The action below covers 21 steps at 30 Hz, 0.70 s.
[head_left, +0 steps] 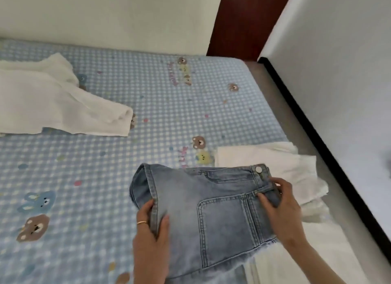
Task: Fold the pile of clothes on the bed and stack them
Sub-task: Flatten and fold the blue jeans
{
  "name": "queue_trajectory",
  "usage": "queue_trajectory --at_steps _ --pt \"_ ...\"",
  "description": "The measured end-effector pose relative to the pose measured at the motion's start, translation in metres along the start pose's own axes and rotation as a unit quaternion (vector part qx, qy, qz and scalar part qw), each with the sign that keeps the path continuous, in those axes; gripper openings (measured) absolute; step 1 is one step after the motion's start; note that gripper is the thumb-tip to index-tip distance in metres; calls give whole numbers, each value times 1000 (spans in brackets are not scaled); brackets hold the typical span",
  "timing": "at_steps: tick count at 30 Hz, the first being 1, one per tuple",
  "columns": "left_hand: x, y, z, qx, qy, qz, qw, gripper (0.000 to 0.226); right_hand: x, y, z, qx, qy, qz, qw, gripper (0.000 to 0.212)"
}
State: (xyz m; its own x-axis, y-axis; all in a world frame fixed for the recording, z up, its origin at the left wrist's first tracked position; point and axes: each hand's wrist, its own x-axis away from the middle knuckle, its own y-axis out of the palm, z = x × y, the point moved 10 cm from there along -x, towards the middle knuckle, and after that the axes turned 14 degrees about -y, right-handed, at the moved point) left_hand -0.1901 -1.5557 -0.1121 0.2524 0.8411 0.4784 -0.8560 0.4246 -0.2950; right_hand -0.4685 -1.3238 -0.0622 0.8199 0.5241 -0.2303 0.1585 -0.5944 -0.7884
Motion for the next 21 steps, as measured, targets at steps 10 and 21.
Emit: queue_trajectory --at_steps 10,21 --pt "-12 283 49 -154 54 -122 979 47 -126 -75 227 52 59 21 997 49" --pt "-16 381 -18 -597 280 -124 742 74 -89 20 292 338 -4 -251 907 90"
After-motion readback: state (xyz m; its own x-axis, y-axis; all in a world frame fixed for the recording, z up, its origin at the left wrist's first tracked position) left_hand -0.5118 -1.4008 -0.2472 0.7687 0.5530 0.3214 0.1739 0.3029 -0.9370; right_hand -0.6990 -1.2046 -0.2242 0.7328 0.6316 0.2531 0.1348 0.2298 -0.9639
